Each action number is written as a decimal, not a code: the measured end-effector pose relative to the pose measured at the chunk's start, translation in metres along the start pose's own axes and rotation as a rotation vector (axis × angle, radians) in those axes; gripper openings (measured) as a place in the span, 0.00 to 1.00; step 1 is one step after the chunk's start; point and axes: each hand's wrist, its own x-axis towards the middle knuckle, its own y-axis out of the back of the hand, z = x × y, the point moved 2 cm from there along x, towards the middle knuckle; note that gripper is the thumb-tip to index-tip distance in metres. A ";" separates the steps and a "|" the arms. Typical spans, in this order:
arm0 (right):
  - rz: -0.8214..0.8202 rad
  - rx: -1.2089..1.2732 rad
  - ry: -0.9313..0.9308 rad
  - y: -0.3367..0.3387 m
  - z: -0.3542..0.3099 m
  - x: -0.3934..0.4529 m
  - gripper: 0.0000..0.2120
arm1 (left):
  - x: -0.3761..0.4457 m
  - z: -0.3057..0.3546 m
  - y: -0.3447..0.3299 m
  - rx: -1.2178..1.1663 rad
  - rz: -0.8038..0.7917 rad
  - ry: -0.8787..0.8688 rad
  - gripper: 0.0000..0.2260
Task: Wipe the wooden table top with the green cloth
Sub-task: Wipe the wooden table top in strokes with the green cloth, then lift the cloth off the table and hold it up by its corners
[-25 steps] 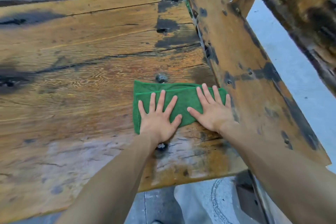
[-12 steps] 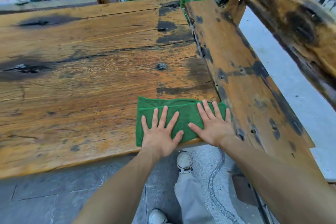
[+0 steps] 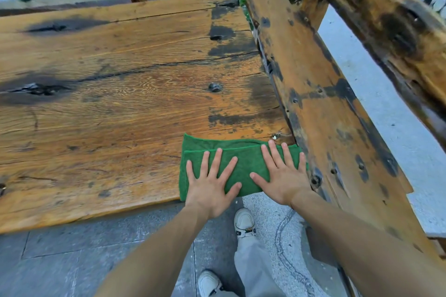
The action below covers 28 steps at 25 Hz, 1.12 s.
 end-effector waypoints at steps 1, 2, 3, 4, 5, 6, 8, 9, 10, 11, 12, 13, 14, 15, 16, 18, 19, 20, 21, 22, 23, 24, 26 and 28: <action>-0.012 -0.009 0.010 0.004 0.000 0.006 0.40 | 0.004 -0.002 0.002 -0.002 0.004 0.005 0.30; -0.028 -0.018 0.017 0.009 0.000 0.014 0.41 | 0.008 -0.004 0.004 -0.008 0.007 0.016 0.30; -0.042 -0.023 0.022 0.013 0.001 0.022 0.41 | 0.015 -0.006 0.006 -0.018 0.013 0.029 0.29; -0.046 -0.021 0.031 0.019 0.000 0.037 0.41 | 0.026 -0.011 0.010 -0.027 0.023 0.046 0.29; -0.046 -0.013 0.035 0.024 -0.001 0.045 0.41 | 0.033 -0.014 0.014 -0.030 0.028 0.055 0.29; -0.037 -0.005 0.040 0.028 -0.002 0.052 0.41 | 0.039 -0.018 0.018 -0.026 0.036 0.057 0.29; -0.007 0.007 0.061 0.035 -0.004 0.076 0.42 | 0.061 -0.027 0.024 -0.019 0.064 0.074 0.30; 0.006 0.010 0.071 0.038 -0.005 0.088 0.42 | 0.071 -0.032 0.027 -0.012 0.078 0.082 0.30; 0.026 0.014 0.080 0.042 -0.006 0.101 0.42 | 0.081 -0.036 0.030 -0.010 0.091 0.092 0.31; 0.062 0.017 0.089 0.046 -0.006 0.114 0.42 | 0.092 -0.040 0.034 -0.013 0.106 0.102 0.32; 0.100 0.015 0.096 0.051 -0.006 0.125 0.42 | 0.102 -0.044 0.038 -0.014 0.116 0.107 0.32; 0.130 0.009 0.101 0.056 -0.007 0.137 0.42 | 0.112 -0.049 0.043 -0.015 0.125 0.111 0.31; 0.150 0.002 0.107 0.060 -0.009 0.149 0.42 | 0.122 -0.054 0.047 -0.015 0.132 0.115 0.31; 0.167 -0.007 0.113 0.065 -0.011 0.161 0.42 | 0.133 -0.059 0.051 -0.015 0.136 0.118 0.31; 0.181 -0.014 0.118 0.070 -0.012 0.172 0.42 | 0.143 -0.064 0.055 -0.015 0.138 0.124 0.30; 0.208 -0.022 0.129 0.080 -0.015 0.194 0.42 | 0.161 -0.073 0.062 -0.012 0.152 0.141 0.31; 0.224 -0.028 0.132 0.084 -0.016 0.204 0.41 | 0.170 -0.078 0.066 -0.006 0.159 0.144 0.31; 0.239 -0.034 0.133 0.089 -0.017 0.212 0.41 | 0.178 -0.081 0.069 -0.004 0.161 0.147 0.31; 0.253 -0.040 0.136 0.091 -0.018 0.217 0.41 | 0.183 -0.083 0.072 -0.003 0.161 0.148 0.31; 0.265 -0.046 0.141 0.093 -0.019 0.222 0.41 | 0.189 -0.086 0.075 0.003 0.162 0.149 0.31; 0.271 -0.048 0.144 0.095 -0.020 0.227 0.41 | 0.193 -0.088 0.076 0.006 0.161 0.151 0.31; 0.273 -0.051 0.145 0.096 -0.020 0.230 0.41 | 0.196 -0.089 0.077 0.010 0.162 0.150 0.31; 0.267 -0.054 0.145 0.097 -0.019 0.234 0.41 | 0.197 -0.091 0.076 0.018 0.162 0.149 0.31; 0.275 -0.049 0.155 0.097 -0.019 0.232 0.40 | 0.197 -0.091 0.075 0.015 0.162 0.136 0.31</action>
